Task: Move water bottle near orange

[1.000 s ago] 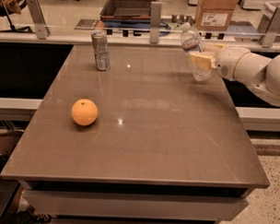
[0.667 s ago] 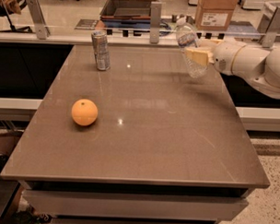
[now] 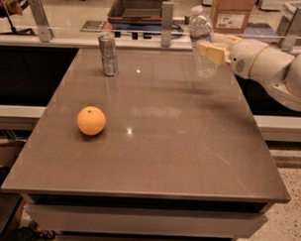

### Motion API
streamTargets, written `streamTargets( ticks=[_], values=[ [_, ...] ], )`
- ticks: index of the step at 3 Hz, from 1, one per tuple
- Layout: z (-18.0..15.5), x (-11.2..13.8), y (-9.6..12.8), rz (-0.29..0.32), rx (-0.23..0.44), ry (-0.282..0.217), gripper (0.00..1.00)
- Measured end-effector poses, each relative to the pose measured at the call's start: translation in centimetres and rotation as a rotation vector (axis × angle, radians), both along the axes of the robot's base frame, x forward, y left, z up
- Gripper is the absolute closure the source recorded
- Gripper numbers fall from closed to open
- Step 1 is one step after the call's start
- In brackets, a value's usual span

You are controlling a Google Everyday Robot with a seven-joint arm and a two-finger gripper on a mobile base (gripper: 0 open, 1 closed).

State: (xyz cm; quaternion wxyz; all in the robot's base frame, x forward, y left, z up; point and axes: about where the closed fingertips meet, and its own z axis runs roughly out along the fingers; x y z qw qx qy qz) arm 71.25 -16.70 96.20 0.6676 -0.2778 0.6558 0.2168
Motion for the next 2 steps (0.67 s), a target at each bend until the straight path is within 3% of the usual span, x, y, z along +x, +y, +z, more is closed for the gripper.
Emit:
streamTargets(
  ticks=[1, 2],
  values=[
    [0.9, -2.9, 1.0, -0.008, 0.097, -0.03, 1.0],
    [1.1, -6.8, 2.6, -0.039, 0.139, -0.052, 1.0]
  ],
)
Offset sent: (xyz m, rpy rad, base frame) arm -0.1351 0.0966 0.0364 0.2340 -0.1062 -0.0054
